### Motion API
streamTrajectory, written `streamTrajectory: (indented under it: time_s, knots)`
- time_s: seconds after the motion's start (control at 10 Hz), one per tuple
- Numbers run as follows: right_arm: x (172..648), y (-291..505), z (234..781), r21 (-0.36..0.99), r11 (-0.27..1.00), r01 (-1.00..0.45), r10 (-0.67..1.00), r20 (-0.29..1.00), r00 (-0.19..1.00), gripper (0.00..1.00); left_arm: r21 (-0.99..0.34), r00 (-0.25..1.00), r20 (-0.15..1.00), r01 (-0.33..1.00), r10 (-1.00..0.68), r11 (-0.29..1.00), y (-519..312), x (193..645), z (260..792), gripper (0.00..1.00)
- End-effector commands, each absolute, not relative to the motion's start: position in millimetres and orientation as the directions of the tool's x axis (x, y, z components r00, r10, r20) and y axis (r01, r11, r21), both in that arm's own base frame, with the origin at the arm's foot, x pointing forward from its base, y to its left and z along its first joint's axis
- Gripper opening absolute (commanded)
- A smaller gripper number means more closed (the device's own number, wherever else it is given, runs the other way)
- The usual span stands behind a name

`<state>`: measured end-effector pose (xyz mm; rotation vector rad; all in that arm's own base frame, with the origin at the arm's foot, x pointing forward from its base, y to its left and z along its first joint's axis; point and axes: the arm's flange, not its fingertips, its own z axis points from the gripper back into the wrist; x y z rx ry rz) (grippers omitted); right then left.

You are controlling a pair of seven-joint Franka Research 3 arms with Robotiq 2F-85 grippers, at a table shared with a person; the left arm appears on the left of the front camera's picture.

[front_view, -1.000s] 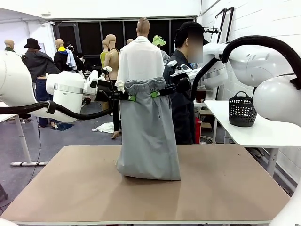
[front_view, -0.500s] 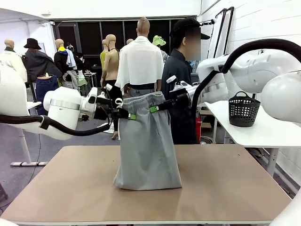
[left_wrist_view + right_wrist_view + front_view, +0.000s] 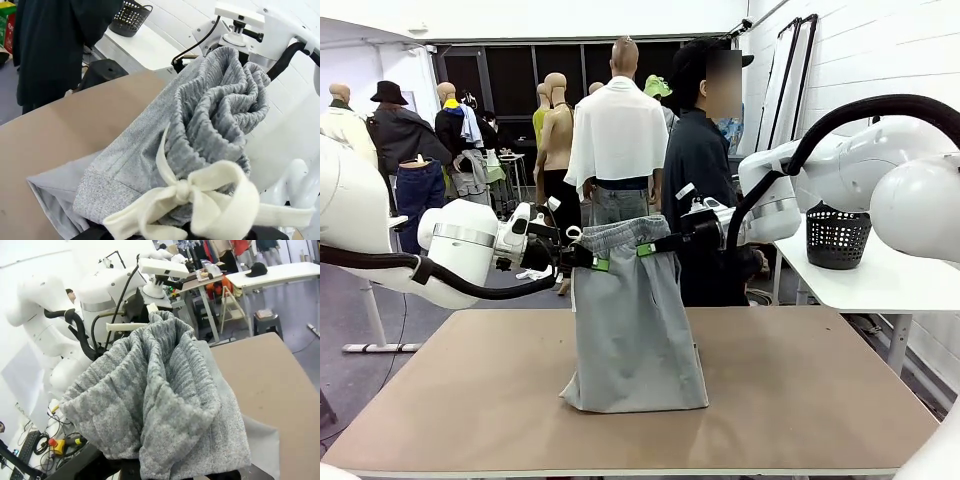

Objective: Fold the training pants.
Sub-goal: Fold the Training pants in half.

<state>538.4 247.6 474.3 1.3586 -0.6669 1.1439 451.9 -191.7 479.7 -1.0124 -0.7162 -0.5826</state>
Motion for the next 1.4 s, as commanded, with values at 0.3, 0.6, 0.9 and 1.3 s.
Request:
streamTrajectory:
  time_s: [0.3, 0.6, 0.9, 1.3]
  knots:
    - [535.8, 247.7, 478.8, 0.396, -0.176, -0.901, 0.234, 0.906, 0.353, 0.0, -0.546, 0.631, 0.768, 0.735, -0.11, 0.403, -192.8, 446.3, 483.7, 0.0]
    - [529.7, 242.2, 470.6, 0.456, -0.175, -0.872, 0.228, 0.881, 0.415, 0.0, -0.584, 0.673, 0.727, 0.711, -0.136, 0.392, -198.3, 440.8, 483.3, 0.0]
    - [506.6, 230.6, 447.6, 0.532, -0.167, -0.83, 0.184, 0.844, 0.504, 0.0, -0.664, 0.735, 0.666, 0.662, -0.127, 0.347, -202.4, 419.7, 475.0, 0.0]
    - [468.5, 216.7, 408.4, 0.642, -0.142, -0.753, 0.12, 0.766, 0.631, 0.0, -0.764, 0.842, 0.518, 0.535, -0.152, 0.361, -190.8, 399.9, 452.0, 0.0]
